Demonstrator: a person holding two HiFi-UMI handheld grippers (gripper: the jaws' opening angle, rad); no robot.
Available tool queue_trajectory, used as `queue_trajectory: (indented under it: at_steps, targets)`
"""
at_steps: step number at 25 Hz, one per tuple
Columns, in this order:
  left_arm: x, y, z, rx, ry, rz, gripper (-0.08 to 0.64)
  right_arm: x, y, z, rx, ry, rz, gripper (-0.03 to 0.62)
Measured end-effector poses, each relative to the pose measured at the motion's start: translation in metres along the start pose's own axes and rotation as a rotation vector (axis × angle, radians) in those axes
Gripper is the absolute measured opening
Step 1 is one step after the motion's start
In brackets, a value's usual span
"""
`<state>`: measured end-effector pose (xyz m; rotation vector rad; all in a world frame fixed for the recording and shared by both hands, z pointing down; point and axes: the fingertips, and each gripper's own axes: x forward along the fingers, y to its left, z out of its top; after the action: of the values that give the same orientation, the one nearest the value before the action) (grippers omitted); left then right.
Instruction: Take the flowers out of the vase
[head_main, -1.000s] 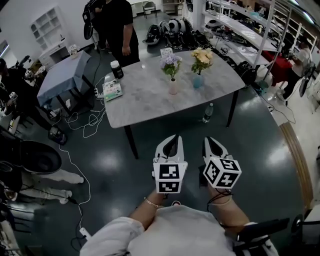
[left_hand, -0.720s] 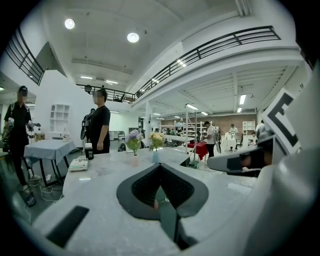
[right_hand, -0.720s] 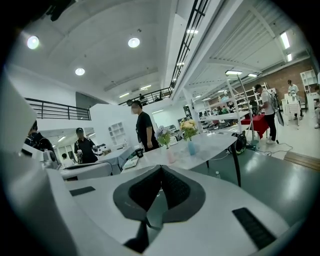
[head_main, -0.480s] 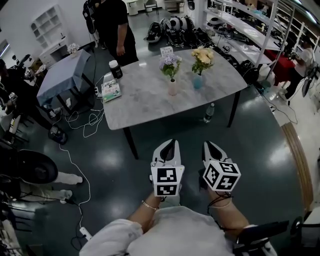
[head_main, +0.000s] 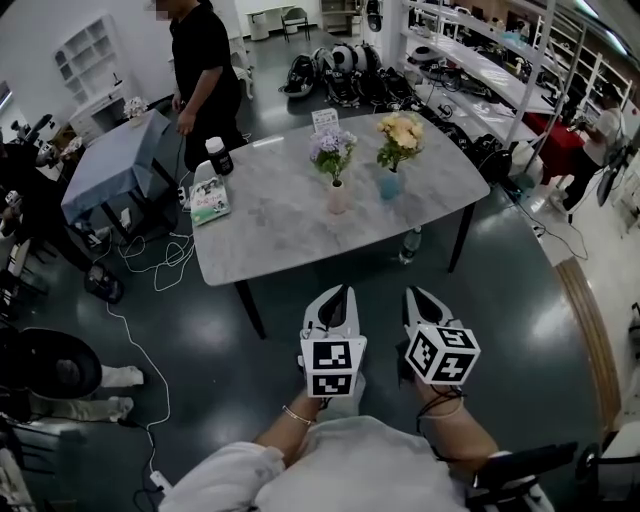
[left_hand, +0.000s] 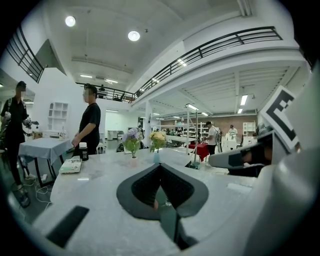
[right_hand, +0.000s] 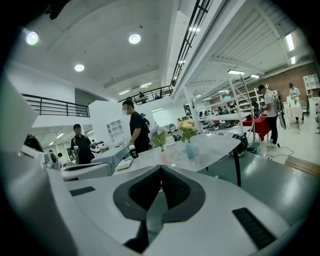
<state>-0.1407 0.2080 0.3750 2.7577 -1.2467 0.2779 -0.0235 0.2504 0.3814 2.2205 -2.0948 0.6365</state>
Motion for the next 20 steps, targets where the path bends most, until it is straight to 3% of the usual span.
queue_trajectory:
  at_steps: [20]
  targets:
    - [0.152,0.051,0.032,-0.014,0.02,0.015,0.002,0.149,-0.037,0.059,0.028,0.025,0.037,0.006]
